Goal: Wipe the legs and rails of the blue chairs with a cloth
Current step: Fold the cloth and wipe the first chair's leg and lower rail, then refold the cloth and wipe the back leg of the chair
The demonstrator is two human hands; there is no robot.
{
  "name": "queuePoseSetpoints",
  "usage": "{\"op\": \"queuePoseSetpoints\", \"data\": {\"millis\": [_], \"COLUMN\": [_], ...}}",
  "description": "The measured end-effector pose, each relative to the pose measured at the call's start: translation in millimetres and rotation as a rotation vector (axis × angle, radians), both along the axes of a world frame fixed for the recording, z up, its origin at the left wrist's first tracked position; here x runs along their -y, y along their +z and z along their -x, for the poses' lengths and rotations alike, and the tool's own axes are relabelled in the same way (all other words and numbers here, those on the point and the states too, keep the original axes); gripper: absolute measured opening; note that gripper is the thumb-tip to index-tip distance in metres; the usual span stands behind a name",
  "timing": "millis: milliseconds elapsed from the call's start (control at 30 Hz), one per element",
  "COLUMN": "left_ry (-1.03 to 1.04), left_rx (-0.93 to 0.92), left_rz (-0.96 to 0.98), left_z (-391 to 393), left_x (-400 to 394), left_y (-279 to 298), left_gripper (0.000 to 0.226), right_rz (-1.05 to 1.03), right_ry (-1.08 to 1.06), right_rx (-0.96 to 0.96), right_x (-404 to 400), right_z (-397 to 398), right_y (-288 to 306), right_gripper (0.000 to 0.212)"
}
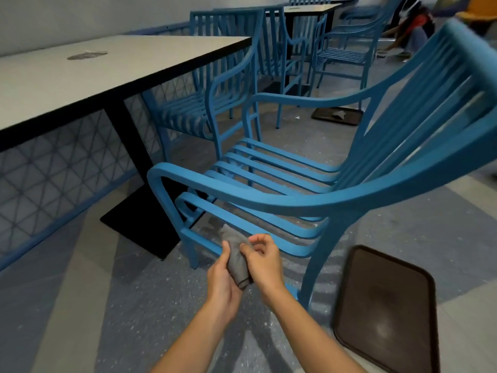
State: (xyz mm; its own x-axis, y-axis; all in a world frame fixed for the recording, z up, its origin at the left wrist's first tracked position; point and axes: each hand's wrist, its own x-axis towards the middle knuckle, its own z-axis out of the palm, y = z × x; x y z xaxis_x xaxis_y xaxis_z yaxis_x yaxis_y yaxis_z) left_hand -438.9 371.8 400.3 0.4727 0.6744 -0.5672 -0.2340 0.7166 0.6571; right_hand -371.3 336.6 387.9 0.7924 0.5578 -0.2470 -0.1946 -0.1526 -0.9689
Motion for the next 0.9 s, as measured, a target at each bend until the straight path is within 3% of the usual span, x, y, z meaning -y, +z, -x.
{"op": "queuePoseSetpoints", "data": {"millis": [167, 433, 633, 900], "left_ry": [0.072, 0.094, 0.14, 0.387], "left_rx": [-0.093, -0.074, -0.051, -0.054], "left_rz": [-0.016, 0.002, 0.007, -0.05], "left_z": [16.9, 28.6, 18.7, 0.0], "left_x": [-3.4, -17.6, -8.8, 49.3], "left_y": [39.6, 101.0, 123.6, 129.9], "left_gripper": [0.032, 0.042, 0.047, 0.046], "right_rz": [0.035, -0.044, -0.062, -0.077], "right_ry": [-0.009, 0.096, 0.18, 0.449], "right_rx": [-0.01, -0.059, -0.021, -0.005], "right_x": [-3.3, -10.1, -3.6, 36.2], "right_z": [8.5, 23.4, 9.2, -14.4], "right_y": [33.9, 91.6, 111.9, 119.9], "right_gripper": [0.021, 0.025, 0.022, 0.019]}}
